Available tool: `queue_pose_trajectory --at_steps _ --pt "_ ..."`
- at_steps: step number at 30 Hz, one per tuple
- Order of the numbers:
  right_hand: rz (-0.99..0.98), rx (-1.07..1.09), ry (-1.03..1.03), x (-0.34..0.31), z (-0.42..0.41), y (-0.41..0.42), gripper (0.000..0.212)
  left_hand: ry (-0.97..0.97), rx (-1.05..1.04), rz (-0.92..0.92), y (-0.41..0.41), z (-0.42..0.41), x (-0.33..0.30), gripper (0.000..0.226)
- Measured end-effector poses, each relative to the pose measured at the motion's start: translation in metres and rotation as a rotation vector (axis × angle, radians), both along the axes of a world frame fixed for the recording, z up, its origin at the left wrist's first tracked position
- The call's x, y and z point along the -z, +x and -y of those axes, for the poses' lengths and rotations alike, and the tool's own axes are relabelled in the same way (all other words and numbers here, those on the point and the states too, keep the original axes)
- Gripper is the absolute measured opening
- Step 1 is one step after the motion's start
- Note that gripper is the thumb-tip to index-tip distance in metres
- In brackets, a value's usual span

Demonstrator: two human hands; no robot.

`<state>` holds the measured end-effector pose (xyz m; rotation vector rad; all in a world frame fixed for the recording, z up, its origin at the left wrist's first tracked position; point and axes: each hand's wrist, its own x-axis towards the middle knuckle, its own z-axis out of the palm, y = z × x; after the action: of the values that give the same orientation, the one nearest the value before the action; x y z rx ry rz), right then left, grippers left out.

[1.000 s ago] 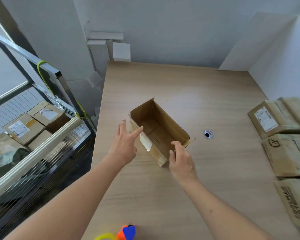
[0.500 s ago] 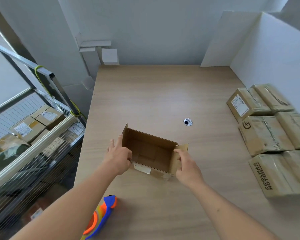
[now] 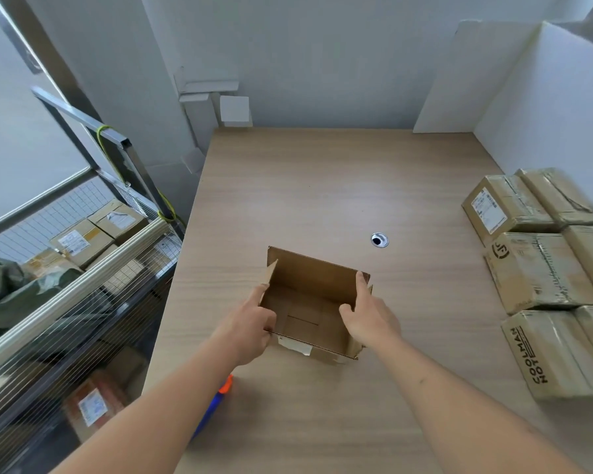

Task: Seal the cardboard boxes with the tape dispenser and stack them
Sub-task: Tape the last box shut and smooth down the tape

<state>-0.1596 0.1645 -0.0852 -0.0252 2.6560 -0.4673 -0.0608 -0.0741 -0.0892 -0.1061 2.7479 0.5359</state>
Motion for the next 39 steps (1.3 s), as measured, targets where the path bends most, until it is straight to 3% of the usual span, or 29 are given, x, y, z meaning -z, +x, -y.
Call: queue_pose_trajectory --at_steps 4,9,16,21,23,26,29,31,35,39 --pt "-0.101 -0.173 -0.140 0.002 0.006 0.007 0.073 0.083 0.039 0.036 -0.002 0.000 0.014 0.013" --pt "-0.008 -0.327 -0.310 0.016 0.006 0.013 0.080 -0.042 0.124 0.077 -0.006 -0.005 0.021 0.024" --pt "-0.141 -0.046 -0.039 0.027 0.014 0.002 0.074 -0.060 -0.013 -0.018 -0.028 -0.003 0.033 0.027" --pt "-0.316 -0.043 0.171 0.035 0.025 0.013 0.053 0.046 -0.316 -0.056 -0.032 -0.007 0.046 0.069" --pt "-0.303 -0.073 0.244 0.043 0.029 0.021 0.048 0.066 -0.396 -0.036 -0.029 -0.011 0.053 0.074" --pt "-0.228 -0.105 0.220 0.053 0.032 0.023 0.045 0.190 -0.513 -0.030 -0.022 -0.013 0.062 0.074" --pt "-0.085 -0.122 0.067 0.063 0.033 0.023 0.049 0.207 -0.499 -0.047 -0.015 -0.007 0.063 0.080" --pt "-0.039 -0.128 -0.005 0.069 0.033 0.025 0.052 0.182 -0.458 -0.039 -0.007 0.001 0.063 0.075" --pt "-0.048 -0.176 -0.019 0.075 0.034 0.033 0.053 0.099 -0.479 -0.016 0.029 0.022 0.075 0.037" --pt "-0.036 -0.235 -0.013 0.078 0.035 0.042 0.051 -0.019 -0.542 0.053 0.081 0.035 0.086 0.029"
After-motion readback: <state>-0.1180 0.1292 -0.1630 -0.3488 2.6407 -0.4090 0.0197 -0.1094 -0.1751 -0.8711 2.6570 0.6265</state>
